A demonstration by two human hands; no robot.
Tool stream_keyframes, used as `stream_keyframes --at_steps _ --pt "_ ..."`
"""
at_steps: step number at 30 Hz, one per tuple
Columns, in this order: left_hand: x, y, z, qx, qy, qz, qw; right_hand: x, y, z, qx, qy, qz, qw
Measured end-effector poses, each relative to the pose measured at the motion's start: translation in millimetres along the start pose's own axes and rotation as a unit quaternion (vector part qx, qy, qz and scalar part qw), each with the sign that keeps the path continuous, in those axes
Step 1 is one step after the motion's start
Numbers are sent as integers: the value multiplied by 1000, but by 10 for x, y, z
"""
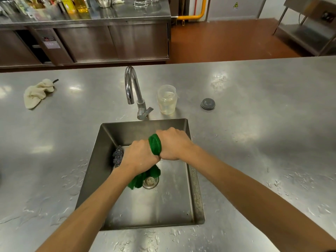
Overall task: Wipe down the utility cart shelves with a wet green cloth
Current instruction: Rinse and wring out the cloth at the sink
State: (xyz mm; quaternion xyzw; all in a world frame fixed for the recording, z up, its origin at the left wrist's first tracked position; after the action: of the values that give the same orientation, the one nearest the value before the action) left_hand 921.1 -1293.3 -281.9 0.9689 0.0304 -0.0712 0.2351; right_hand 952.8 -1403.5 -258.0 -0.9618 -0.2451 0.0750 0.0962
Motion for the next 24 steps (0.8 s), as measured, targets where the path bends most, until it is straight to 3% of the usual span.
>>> stream_keyframes --at_steps 2,4,5,7,10,12,13,15,18,21,24 --pt "3 -161 -19 -86 14 -52 995 15 -7 -14 -22 33 2 999" --pt "-122 -334 -1 -221 1 -143 965 24 36 -40 -33 71 22 997" --pt "-231 -379 64 -316 -40 -200 927 30 63 -60 -32 86 36 995" --pt "-408 -378 237 -503 -134 -274 809 42 91 -97 -27 98 58 993" --pt "-394 -341 343 -701 -118 -300 636 33 -15 -120 -40 106 45 993" --pt "-301 -203 313 -770 -103 -276 566 4 -161 -87 -58 109 22 992" --pt "-255 -124 270 -786 -96 -264 551 -11 -235 -56 -64 108 13 992" --pt "-166 -57 189 -788 -61 -265 553 -33 -347 -15 -59 106 15 992" --pt "-57 -66 106 -757 16 -272 594 -32 -356 -46 2 105 57 993" --pt "-48 -110 19 -708 126 -298 628 -44 -285 -19 98 47 91 990" --pt "-38 -83 -101 -676 189 -255 665 -75 -254 59 200 -13 88 976"
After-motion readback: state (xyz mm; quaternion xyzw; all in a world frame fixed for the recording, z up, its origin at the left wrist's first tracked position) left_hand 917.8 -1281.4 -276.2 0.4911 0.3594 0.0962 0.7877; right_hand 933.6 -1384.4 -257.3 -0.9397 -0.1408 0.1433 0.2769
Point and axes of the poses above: each hand's wrist, its own x-axis towards the middle knuckle, its own z-axis out of the palm, y = z × x, the point moved 6 cm from there along x, towards the middle knuckle, and after that the axes turned 3 degrees about y, right-handed, at the moved point
